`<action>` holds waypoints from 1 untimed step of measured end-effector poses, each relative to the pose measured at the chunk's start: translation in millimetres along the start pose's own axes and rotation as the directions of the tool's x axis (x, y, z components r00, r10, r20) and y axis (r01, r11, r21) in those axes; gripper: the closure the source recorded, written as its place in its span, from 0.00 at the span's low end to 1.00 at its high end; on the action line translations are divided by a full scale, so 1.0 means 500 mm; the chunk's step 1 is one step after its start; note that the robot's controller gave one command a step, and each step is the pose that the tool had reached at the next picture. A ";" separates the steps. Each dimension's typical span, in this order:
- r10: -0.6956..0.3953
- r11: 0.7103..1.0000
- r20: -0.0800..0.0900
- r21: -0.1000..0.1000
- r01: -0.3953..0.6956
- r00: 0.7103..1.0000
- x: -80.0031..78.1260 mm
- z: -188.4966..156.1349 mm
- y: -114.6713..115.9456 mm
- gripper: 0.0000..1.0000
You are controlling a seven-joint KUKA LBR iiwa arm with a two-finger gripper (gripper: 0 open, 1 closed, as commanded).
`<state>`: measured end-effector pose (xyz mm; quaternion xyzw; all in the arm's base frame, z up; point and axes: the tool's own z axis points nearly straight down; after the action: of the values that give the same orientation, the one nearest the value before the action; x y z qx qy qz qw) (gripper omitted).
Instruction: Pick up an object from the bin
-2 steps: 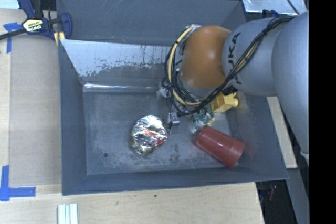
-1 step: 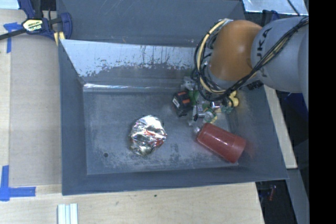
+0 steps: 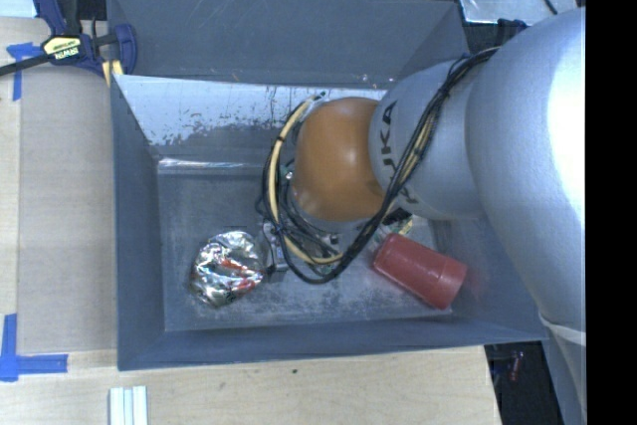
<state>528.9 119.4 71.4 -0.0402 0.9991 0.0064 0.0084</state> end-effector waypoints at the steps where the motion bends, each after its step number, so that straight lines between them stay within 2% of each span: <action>1: 0.001 1.000 0.000 0.001 -0.001 1.000 0.000 0.000 -0.001 1.00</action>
Offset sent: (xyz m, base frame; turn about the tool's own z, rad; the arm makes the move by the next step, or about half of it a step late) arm 0.0001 -0.0008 0.0374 0.0007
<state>529.1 118.7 71.4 -0.0398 0.9992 0.0060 0.0086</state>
